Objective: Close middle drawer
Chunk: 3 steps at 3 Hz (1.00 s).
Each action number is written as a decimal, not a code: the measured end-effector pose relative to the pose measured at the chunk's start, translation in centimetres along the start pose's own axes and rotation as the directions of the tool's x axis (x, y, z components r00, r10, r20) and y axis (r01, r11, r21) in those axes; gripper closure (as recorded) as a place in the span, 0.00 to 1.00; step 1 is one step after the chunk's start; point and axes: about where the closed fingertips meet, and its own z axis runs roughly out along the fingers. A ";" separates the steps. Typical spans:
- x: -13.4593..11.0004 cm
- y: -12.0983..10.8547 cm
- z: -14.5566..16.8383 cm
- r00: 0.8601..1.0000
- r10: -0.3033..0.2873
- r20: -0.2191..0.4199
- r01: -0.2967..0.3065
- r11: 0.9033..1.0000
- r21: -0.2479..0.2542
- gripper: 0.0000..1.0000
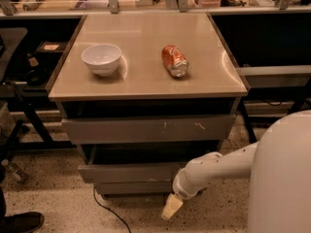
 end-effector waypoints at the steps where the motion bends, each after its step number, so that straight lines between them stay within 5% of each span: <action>1: 0.0 0.0 0.0 1.000 0.000 0.000 0.000 1.000 0.000 0.18; 3: 0.0 0.0 0.0 1.000 0.000 0.000 0.000 1.000 0.000 0.64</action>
Offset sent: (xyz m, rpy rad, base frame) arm 0.0000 0.0000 0.0000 0.0000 0.0000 0.0000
